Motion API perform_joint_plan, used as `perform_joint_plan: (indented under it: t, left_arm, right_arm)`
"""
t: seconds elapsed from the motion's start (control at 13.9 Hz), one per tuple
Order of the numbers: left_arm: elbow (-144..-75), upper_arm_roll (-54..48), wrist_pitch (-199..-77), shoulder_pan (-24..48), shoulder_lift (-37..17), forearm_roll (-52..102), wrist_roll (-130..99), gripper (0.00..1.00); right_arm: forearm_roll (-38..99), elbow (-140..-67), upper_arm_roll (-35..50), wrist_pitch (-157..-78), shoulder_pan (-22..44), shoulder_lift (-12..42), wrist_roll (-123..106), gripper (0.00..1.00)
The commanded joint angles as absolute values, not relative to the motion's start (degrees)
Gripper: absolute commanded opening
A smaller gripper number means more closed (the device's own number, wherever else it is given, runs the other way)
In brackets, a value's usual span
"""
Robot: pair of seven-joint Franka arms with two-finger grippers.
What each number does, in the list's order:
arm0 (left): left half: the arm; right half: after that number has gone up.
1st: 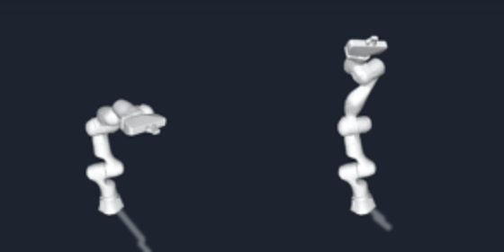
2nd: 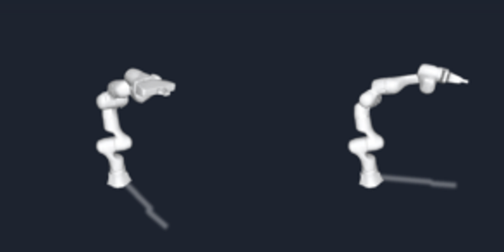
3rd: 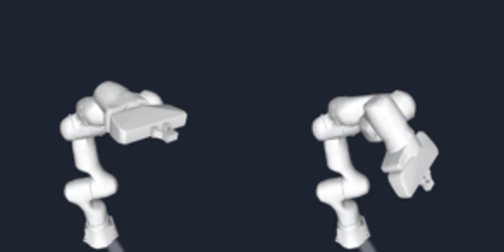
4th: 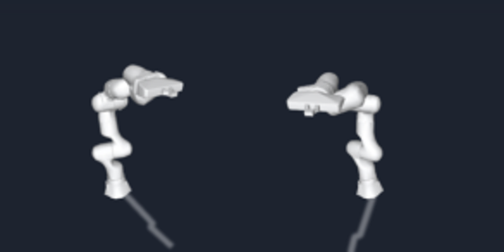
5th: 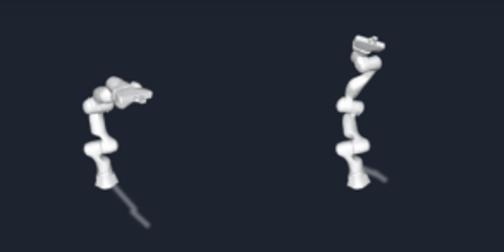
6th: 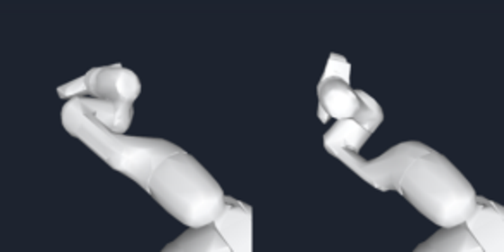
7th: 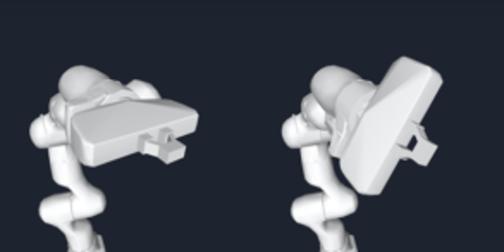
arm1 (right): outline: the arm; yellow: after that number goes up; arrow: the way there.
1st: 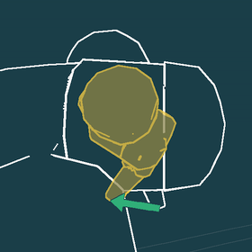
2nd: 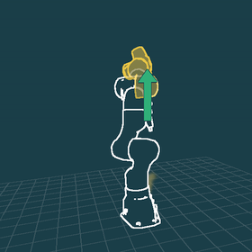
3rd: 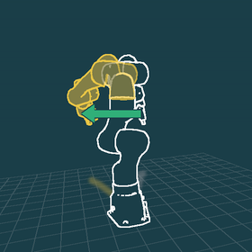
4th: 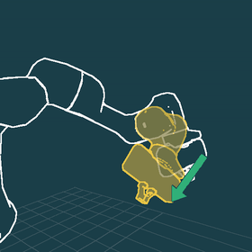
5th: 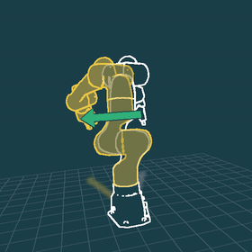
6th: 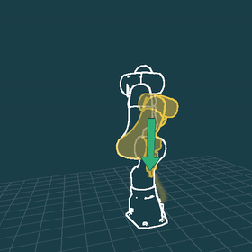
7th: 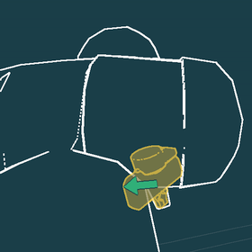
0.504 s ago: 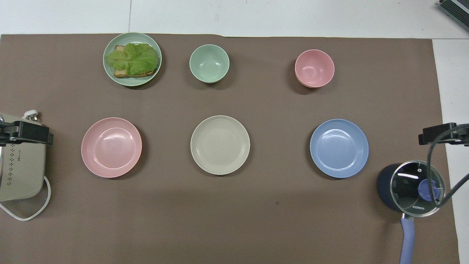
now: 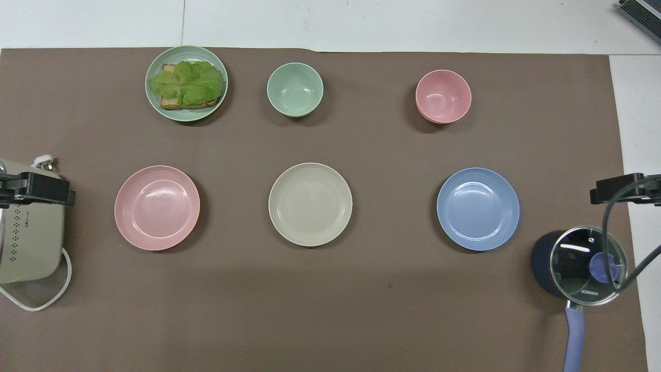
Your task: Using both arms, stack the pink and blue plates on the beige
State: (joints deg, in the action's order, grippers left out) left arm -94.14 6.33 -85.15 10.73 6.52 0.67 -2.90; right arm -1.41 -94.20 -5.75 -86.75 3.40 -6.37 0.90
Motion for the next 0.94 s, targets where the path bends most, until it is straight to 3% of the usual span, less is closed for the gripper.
perform_joint_plan:
  t: [0.0,0.58,0.86]
  left_arm:
    - [-99.21,6.33,-87.61,10.11,7.56,0.09,-3.51,1.00]
    - [-115.21,6.42,-103.87,5.28,6.60,0.09,-2.37,1.00]
    - [-120.14,6.42,-112.39,4.14,0.81,0.09,-2.46,1.00]
  right_arm:
    - [-0.44,-94.75,-5.54,-87.36,2.90,-7.03,1.23,1.00]
    - [-0.44,-94.75,-5.62,-87.28,2.90,-7.03,1.23,1.00]
    - [-0.44,-94.75,-5.62,-87.28,2.90,-7.03,1.23,1.00]
